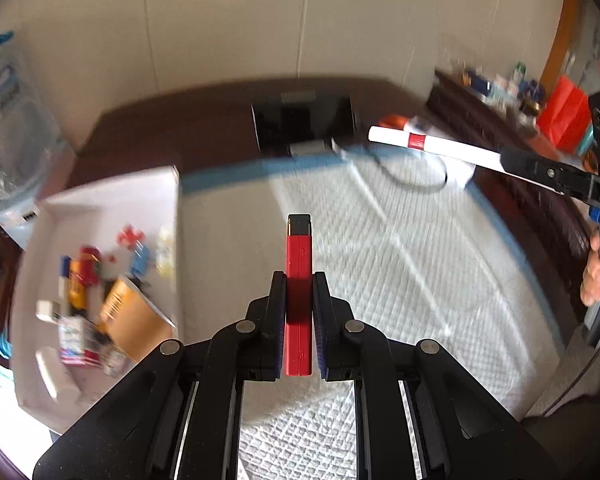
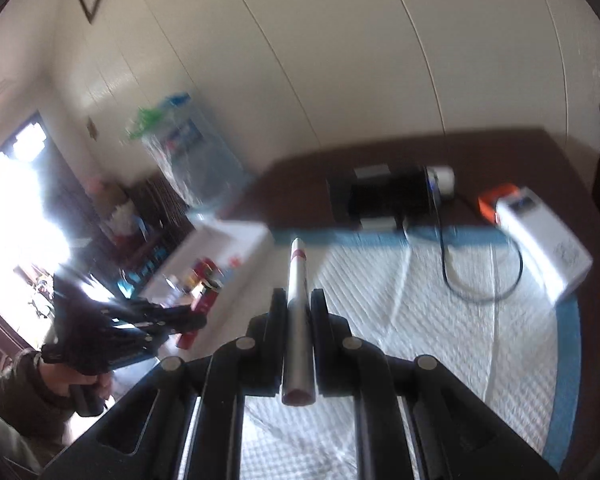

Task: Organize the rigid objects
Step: 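Carry the red marker and red-banded white marker into the tray and open both tools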

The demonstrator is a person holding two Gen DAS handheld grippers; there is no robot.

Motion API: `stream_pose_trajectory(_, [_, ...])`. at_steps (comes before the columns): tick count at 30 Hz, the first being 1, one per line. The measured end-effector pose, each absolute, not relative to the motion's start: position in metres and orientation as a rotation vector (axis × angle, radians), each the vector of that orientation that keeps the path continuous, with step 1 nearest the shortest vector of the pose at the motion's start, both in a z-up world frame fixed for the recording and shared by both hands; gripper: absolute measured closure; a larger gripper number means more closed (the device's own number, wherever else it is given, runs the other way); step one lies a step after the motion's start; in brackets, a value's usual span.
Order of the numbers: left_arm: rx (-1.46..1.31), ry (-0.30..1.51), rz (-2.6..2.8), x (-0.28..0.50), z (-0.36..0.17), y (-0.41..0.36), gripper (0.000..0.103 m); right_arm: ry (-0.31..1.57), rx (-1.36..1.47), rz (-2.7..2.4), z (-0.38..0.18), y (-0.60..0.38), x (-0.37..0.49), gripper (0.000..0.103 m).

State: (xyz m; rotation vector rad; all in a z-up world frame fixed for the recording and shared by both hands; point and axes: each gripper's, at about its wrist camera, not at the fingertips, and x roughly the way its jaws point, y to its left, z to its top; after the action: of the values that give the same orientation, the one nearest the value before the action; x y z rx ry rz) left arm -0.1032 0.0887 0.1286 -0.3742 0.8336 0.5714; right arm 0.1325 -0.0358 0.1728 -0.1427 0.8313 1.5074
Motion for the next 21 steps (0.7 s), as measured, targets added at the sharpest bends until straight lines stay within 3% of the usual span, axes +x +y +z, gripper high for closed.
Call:
stream_pose_trajectory(12, [-0.286,0.555,0.669,-0.167,0.239,0.082,0.091,0.579,0.039,1.703,0.28,-0.041,0.083,0.093])
stream_pose_trajectory(21, [-0.298,0.486,0.719,-0.207,0.256,0.082,0.091,0.542,0.042,1.777,0.287,-0.027,0.052,0.093])
